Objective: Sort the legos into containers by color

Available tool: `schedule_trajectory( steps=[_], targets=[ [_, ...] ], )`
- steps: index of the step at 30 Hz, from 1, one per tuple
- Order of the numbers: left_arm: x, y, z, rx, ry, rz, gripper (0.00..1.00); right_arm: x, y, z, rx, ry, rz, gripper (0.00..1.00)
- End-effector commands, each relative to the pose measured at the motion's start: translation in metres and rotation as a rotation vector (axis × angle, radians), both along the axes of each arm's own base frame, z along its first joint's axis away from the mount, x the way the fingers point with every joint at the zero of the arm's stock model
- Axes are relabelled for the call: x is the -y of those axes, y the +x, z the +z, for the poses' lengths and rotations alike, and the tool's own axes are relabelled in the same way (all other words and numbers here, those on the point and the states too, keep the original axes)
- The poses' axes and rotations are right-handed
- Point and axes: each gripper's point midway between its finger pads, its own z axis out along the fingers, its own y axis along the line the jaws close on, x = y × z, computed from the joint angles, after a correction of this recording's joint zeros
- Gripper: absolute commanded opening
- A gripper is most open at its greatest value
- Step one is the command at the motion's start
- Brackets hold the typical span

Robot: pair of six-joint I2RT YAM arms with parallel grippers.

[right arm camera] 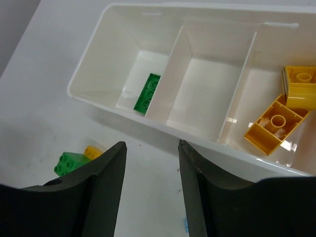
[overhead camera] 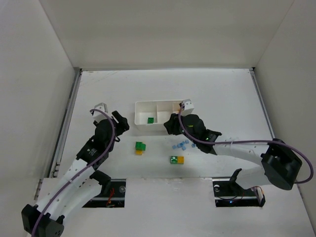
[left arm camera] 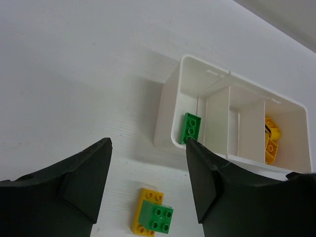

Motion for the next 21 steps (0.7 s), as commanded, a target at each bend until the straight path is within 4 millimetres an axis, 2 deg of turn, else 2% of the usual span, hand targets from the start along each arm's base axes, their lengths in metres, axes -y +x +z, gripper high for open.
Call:
schedule_trajectory(
  steps=[1,7,9,11,14,18,21],
  targets=[
    [-0.010,-0.006,-0.004,-0.009,0.003,0.037,0.59,-0.020,-0.002,0.023,0.052,0.014,0.049,0.52],
    [-0.020,-0.016,-0.019,-0.041,-0.038,0.087,0.54,-0.074,-0.044,0.021,0.063,-0.049,0.247,0.45],
    [-0.021,-0.017,-0.024,-0.054,-0.048,0.100,0.50,-0.094,-0.057,0.014,0.051,-0.064,0.305,0.45],
    [-0.023,-0.019,-0.032,-0.069,-0.051,0.108,0.47,-0.113,-0.070,0.006,0.043,-0.085,0.354,0.51],
    [-0.024,-0.019,-0.037,-0.075,-0.065,0.120,0.46,-0.131,-0.081,-0.008,0.040,-0.125,0.397,0.67],
    [-0.020,-0.019,-0.041,-0.086,-0.079,0.094,0.46,-0.142,-0.084,-0.024,0.027,-0.160,0.434,0.75],
    [-0.022,-0.018,-0.046,-0.090,-0.088,0.104,0.47,-0.146,-0.082,-0.032,-0.002,-0.181,0.437,0.76]
  ],
)
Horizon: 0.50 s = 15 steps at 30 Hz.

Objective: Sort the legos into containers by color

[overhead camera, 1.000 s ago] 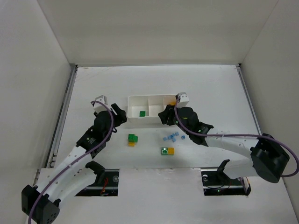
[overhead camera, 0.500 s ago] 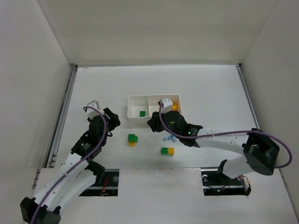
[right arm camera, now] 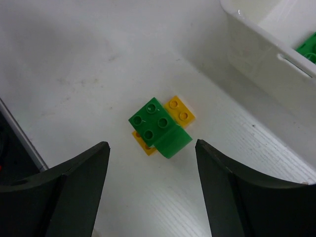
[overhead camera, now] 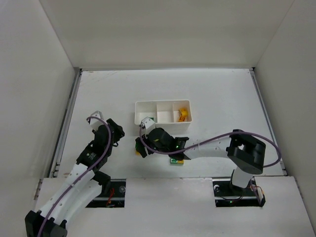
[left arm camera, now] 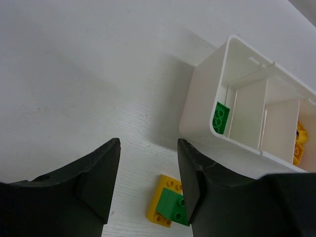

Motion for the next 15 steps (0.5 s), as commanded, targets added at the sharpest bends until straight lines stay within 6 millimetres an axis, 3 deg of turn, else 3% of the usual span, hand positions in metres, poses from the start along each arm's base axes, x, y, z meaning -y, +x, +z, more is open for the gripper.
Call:
schedule_trajectory(
  steps=[1,12,15],
  targets=[
    [0.001,0.002,-0.006,0.000,-0.033,0.004,0.47,-0.016,0.008,0.017,0.016,0.020,0.014,0.76],
    [0.004,0.007,-0.025,-0.028,-0.089,-0.012,0.47,-0.028,0.013,-0.012,0.008,-0.076,0.017,0.70],
    [0.003,0.007,-0.027,-0.035,-0.098,-0.014,0.47,-0.027,0.014,-0.015,0.007,-0.092,0.009,0.64]
  ],
)
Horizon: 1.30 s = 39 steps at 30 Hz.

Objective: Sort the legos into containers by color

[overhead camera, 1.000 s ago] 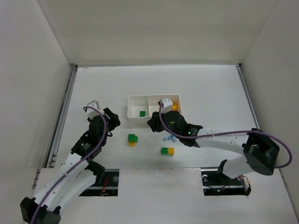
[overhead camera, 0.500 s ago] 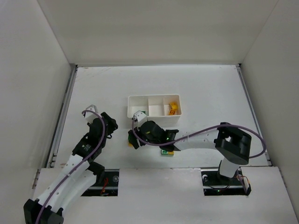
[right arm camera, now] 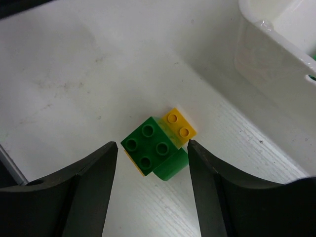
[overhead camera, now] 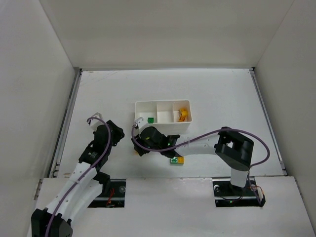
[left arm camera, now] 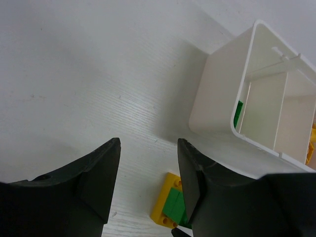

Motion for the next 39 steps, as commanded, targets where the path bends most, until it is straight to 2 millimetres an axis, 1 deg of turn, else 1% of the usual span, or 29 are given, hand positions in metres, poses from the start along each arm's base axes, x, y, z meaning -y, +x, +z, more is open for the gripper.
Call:
schedule_trajectory(
  steps=[1,3,8,10,14,17,20,22,25,28,29,31,33,36,39],
  targets=[
    [0.005,0.006,0.006,0.035,-0.045,-0.012,0.47,-0.009,0.003,0.008,0.023,-0.004,0.000,0.63],
    [0.004,0.005,0.003,0.034,-0.051,-0.009,0.47,-0.008,0.004,0.002,0.020,-0.021,-0.005,0.63],
    [0.005,0.004,0.002,0.032,-0.063,-0.013,0.47,-0.008,0.004,-0.001,0.019,-0.040,-0.013,0.45],
    [0.006,0.004,0.001,0.036,-0.068,-0.017,0.47,-0.007,0.006,0.002,0.025,-0.033,-0.028,0.39],
    [0.012,0.004,0.004,0.040,-0.085,-0.033,0.47,-0.004,0.007,0.019,0.048,0.015,-0.043,0.32],
    [0.017,0.004,0.006,0.051,-0.101,-0.057,0.49,-0.002,0.004,0.028,0.047,0.062,-0.049,0.30],
    [0.021,0.002,0.005,0.050,-0.127,-0.065,0.51,0.004,0.004,0.036,0.026,0.111,-0.072,0.28],
    [0.025,0.000,0.005,0.054,-0.151,-0.076,0.51,0.009,0.006,0.047,0.011,0.166,-0.090,0.27],
    [0.033,0.001,0.010,0.090,-0.228,-0.080,0.51,0.018,0.013,0.072,-0.027,0.279,-0.122,0.27],
    [0.048,0.005,0.027,0.152,-0.340,-0.097,0.51,0.031,0.023,0.094,-0.068,0.390,-0.166,0.27],
    [0.054,0.006,0.036,0.192,-0.390,-0.103,0.51,0.036,0.026,0.102,-0.085,0.431,-0.183,0.27],
    [0.064,0.006,0.054,0.282,-0.448,-0.140,0.50,0.045,0.031,0.111,-0.117,0.490,-0.204,0.27],
    [0.074,0.004,0.065,0.332,-0.477,-0.180,0.50,0.052,0.036,0.116,-0.137,0.526,-0.207,0.27],
    [0.092,0.001,0.066,0.327,-0.481,-0.241,0.50,0.055,0.039,0.115,-0.145,0.525,-0.218,0.27],
    [0.107,-0.002,0.067,0.344,-0.481,-0.293,0.51,0.054,0.040,0.108,-0.157,0.512,-0.223,0.27]
  ],
)
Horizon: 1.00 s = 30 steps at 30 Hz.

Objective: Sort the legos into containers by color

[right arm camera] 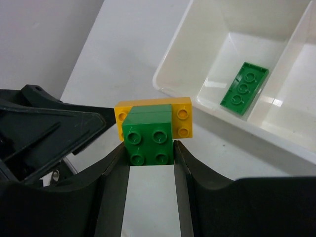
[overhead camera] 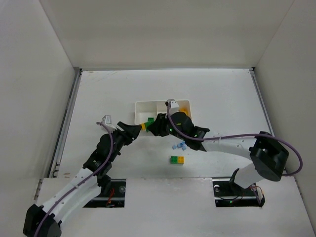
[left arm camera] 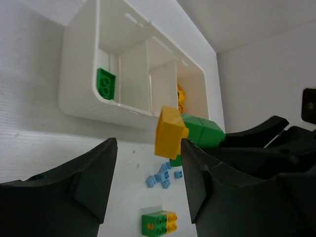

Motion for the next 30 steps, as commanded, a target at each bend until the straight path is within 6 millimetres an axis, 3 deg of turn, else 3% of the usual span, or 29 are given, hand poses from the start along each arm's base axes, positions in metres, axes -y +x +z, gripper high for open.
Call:
schedule_trajectory(
  steps=[1,8,19,30],
  targets=[
    [0.017,0.002,0.024,0.105,-0.065,-0.038,0.52,-0.012,-0.006,0.012,-0.006,0.079,0.037,0.27],
    [0.031,0.004,0.032,0.147,0.002,-0.068,0.53,-0.014,-0.011,0.015,-0.016,0.097,0.056,0.27],
    [0.036,0.008,0.042,0.170,0.009,-0.068,0.24,-0.001,-0.009,0.020,-0.033,0.141,0.046,0.26],
    [0.038,0.007,0.042,0.172,0.029,-0.078,0.11,0.016,-0.004,0.044,-0.013,0.217,0.040,0.26]
  ],
)
